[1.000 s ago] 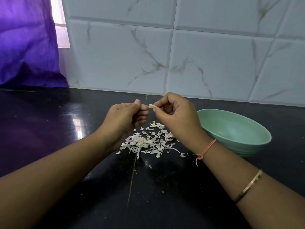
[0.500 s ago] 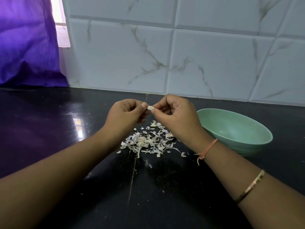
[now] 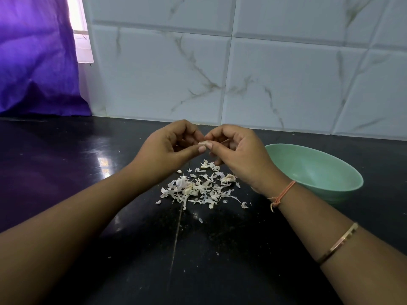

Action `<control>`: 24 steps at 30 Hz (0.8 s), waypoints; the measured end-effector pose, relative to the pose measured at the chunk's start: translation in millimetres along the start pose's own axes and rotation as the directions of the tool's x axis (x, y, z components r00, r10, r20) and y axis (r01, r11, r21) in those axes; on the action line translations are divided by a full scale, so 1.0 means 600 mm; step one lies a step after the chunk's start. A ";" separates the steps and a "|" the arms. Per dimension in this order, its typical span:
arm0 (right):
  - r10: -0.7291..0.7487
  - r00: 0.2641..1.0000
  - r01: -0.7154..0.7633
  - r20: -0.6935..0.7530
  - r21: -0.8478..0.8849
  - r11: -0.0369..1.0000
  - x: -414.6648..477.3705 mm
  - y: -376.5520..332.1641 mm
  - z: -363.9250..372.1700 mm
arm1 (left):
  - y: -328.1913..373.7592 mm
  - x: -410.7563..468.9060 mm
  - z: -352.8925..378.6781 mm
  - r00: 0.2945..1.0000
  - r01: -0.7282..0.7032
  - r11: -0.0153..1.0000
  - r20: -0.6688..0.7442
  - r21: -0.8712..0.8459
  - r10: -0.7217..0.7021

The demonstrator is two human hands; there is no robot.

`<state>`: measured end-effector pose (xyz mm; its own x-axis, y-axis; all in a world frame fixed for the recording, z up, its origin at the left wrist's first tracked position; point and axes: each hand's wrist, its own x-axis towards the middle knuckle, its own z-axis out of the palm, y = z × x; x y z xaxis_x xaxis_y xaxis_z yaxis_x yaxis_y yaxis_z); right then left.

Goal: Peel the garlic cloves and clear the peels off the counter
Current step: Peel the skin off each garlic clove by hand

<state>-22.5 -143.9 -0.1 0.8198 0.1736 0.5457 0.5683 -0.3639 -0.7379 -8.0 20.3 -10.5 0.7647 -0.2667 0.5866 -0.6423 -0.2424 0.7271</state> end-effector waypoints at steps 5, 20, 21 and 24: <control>-0.031 0.999 0.031 0.022 -0.031 0.999 0.000 0.005 0.000 | 0.000 0.000 -0.011 0.995 -0.061 0.995 0.079 0.078 0.055; 0.077 0.989 -0.110 0.124 0.289 0.951 -0.005 -0.007 0.004 | -0.006 0.005 -0.024 0.978 -0.206 0.963 0.070 0.172 0.197; 0.087 0.988 -0.123 0.126 0.314 0.941 -0.005 -0.007 0.004 | -0.006 0.005 -0.023 0.976 -0.217 0.960 0.067 0.177 0.208; 0.109 0.984 -0.157 0.143 0.387 0.908 -0.006 -0.011 0.001 | -0.006 0.006 -0.019 0.971 -0.238 0.949 0.060 0.206 0.230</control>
<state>-29.2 -141.6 2.2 0.8786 0.2616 0.3996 0.4148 -0.0035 -0.9099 -2.5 31.0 -6.8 0.5916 -0.3709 0.7158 -0.8022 -0.3590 0.4771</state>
